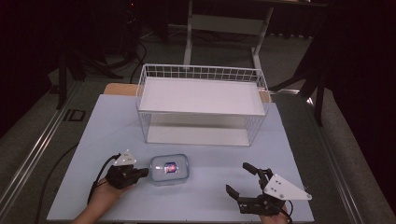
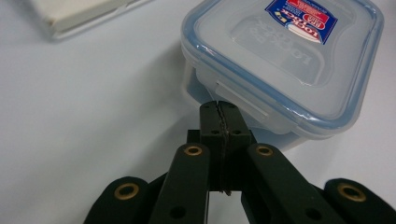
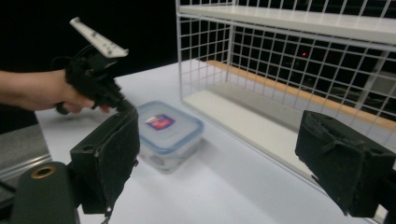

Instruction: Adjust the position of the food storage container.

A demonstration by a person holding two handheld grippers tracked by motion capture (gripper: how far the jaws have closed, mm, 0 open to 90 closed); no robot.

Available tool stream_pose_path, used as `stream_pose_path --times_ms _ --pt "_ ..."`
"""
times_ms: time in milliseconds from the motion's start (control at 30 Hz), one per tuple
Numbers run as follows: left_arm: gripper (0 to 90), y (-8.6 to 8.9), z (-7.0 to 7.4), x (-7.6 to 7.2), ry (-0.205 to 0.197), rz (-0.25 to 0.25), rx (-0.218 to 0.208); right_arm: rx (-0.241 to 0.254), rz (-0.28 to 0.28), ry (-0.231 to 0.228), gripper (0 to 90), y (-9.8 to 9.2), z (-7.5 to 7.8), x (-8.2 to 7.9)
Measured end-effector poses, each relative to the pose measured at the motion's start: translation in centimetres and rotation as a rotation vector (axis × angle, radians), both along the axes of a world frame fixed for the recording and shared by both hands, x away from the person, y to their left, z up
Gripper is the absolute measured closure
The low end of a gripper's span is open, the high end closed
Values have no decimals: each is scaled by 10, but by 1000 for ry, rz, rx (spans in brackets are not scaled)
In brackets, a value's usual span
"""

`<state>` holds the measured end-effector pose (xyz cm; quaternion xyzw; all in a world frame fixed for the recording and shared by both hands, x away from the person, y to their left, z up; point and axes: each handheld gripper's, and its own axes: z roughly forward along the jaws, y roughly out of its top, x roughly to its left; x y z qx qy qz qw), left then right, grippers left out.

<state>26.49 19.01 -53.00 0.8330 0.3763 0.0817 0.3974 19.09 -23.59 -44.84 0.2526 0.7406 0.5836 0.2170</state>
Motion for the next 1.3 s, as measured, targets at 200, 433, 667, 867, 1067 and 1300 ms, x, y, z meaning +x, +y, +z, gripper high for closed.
stream_pose_path --times_ms 200,433,667,867,1067,1300 --pt "900 -23 -2 11 -3 -21 -20 -17 -14 -26 135 1 -1 0" --pt "900 -42 -3 21 -11 -32 -41 -45 -89 -45 125 -4 -2 4" --pt "900 -37 0 18 -17 -25 -51 7 -123 -39 205 -14 -3 8" --pt "900 -38 3 18 -21 -31 -41 -42 -112 -94 182 -11 2 5" --pt "900 -47 2 22 -18 -46 -37 -31 -113 -52 136 -11 2 2" --pt "900 -66 2 26 -9 -75 -36 -27 -138 -71 114 -18 3 -3"
